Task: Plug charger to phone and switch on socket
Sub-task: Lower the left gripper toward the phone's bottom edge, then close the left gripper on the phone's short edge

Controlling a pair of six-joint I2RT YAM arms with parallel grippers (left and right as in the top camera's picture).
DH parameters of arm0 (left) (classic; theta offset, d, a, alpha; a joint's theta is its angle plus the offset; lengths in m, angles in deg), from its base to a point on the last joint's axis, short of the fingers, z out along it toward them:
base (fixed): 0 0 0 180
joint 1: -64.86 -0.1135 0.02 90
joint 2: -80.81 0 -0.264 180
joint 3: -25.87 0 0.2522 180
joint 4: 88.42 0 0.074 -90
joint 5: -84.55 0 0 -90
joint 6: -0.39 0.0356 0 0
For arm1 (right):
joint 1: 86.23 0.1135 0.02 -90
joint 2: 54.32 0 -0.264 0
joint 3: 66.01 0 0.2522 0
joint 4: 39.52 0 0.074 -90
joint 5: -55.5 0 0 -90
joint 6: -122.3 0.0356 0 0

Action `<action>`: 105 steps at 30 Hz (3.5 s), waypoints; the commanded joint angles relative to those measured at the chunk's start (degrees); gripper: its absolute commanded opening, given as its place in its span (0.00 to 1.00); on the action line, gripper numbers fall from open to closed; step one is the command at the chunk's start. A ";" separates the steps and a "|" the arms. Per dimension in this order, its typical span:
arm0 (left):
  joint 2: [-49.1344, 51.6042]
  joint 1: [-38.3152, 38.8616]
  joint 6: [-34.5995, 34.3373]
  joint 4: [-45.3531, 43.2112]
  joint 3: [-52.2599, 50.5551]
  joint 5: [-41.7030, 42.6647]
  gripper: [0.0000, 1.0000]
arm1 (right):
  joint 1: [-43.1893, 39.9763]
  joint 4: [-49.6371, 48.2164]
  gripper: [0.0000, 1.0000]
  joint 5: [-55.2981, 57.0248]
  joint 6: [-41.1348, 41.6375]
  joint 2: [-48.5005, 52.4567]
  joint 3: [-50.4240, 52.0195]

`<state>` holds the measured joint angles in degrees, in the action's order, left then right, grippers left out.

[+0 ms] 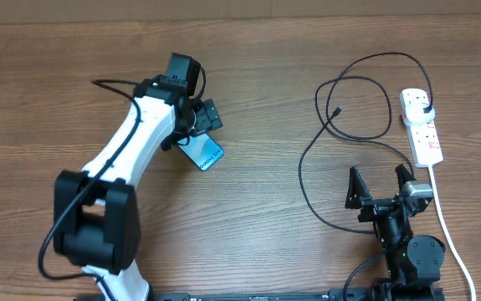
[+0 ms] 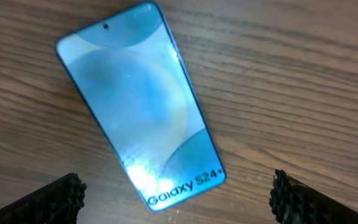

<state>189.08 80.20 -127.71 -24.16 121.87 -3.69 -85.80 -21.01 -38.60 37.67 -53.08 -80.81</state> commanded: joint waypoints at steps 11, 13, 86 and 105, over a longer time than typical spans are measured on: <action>5.22 0.00 -13.81 -0.24 1.16 2.56 1.00 | 0.26 -0.20 1.00 0.22 0.15 -0.09 0.55; 5.42 0.00 -15.82 -0.22 1.16 2.56 1.00 | 0.26 -0.20 1.00 0.20 0.15 -0.09 0.55; 10.29 -4.46 -21.22 17.92 22.49 0.26 1.00 | 0.26 -0.20 1.00 0.20 0.15 -0.09 0.55; 24.94 -2.36 -14.16 20.06 23.98 4.42 1.00 | 0.26 -0.20 1.00 0.22 0.15 -0.09 0.55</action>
<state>213.39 77.27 -143.23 -3.66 145.76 1.80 -85.80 -21.03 -38.60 37.67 -53.06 -80.81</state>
